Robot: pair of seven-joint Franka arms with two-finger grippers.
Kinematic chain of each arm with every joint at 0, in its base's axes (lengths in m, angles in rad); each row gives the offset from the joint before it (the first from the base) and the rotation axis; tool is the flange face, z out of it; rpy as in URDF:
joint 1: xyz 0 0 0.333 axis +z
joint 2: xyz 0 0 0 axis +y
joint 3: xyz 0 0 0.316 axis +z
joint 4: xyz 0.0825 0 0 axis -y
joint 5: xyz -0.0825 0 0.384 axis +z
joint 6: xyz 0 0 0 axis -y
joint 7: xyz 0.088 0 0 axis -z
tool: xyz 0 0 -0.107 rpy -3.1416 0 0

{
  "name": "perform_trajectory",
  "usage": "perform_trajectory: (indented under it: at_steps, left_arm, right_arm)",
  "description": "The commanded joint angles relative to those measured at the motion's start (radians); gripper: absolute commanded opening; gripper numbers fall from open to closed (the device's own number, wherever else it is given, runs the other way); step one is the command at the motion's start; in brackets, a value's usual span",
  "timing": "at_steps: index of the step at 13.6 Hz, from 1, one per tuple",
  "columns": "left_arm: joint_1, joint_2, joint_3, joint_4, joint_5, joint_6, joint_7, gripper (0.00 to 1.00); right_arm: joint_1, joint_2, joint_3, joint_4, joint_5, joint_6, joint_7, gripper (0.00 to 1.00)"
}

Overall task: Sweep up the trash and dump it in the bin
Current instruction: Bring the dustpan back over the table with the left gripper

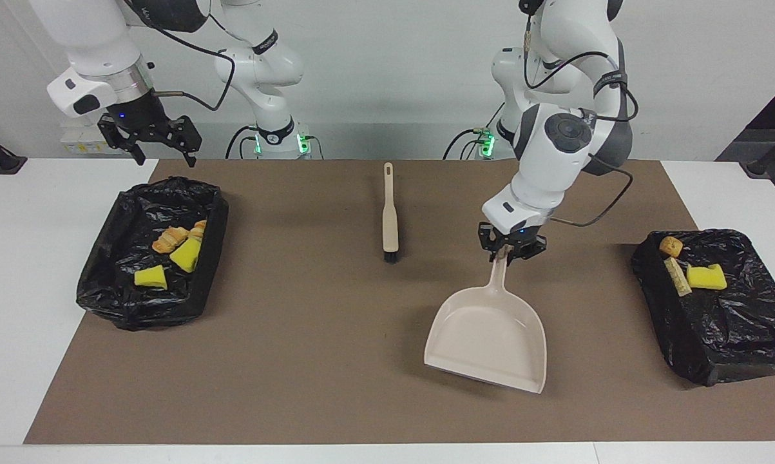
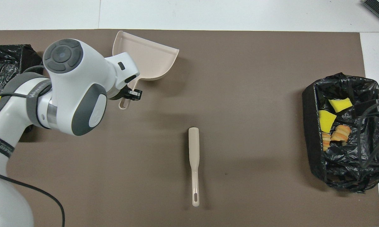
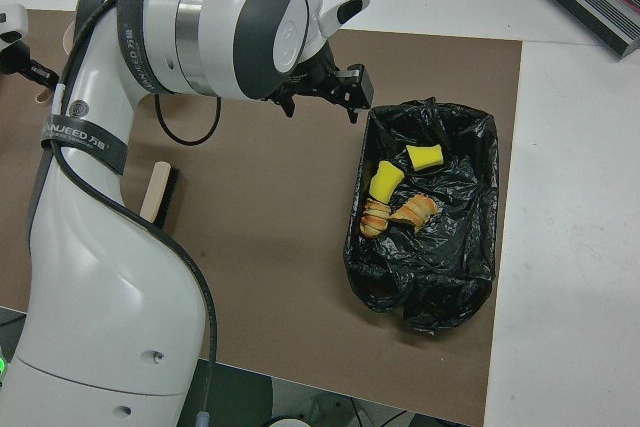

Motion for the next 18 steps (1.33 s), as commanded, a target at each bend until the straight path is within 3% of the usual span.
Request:
perform_trajectory:
  at_steps: [1, 10, 12, 17, 18]
  left_arm:
    - [-0.045, 0.082, 0.015, 0.077, -0.065, 0.078, -0.067, 0.0]
    - [-0.203, 0.174, 0.015, 0.089, -0.088, 0.23, -0.229, 0.0]
    - [-0.25, 0.226, 0.016, 0.088, -0.082, 0.292, -0.309, 0.0]
    - [-0.259, 0.231, 0.016, 0.069, -0.082, 0.236, -0.317, 0.0]
    - [-0.246, 0.219, 0.016, 0.074, -0.088, 0.201, -0.315, 0.2]
  right_arm:
    - [-0.007, -0.008, 0.002, -0.01, 0.002, 0.008, -0.029, 1.0]
    - [-0.005, -0.017, 0.002, -0.033, 0.004, 0.025, 0.0, 1.0]
    - [-0.007, -0.019, 0.002, -0.033, 0.004, 0.026, 0.0, 1.0]
    - [-0.007, -0.024, 0.002, -0.037, 0.004, 0.026, 0.013, 1.0]
    - [-0.007, -0.024, 0.002, -0.037, 0.004, 0.026, 0.014, 1.0]
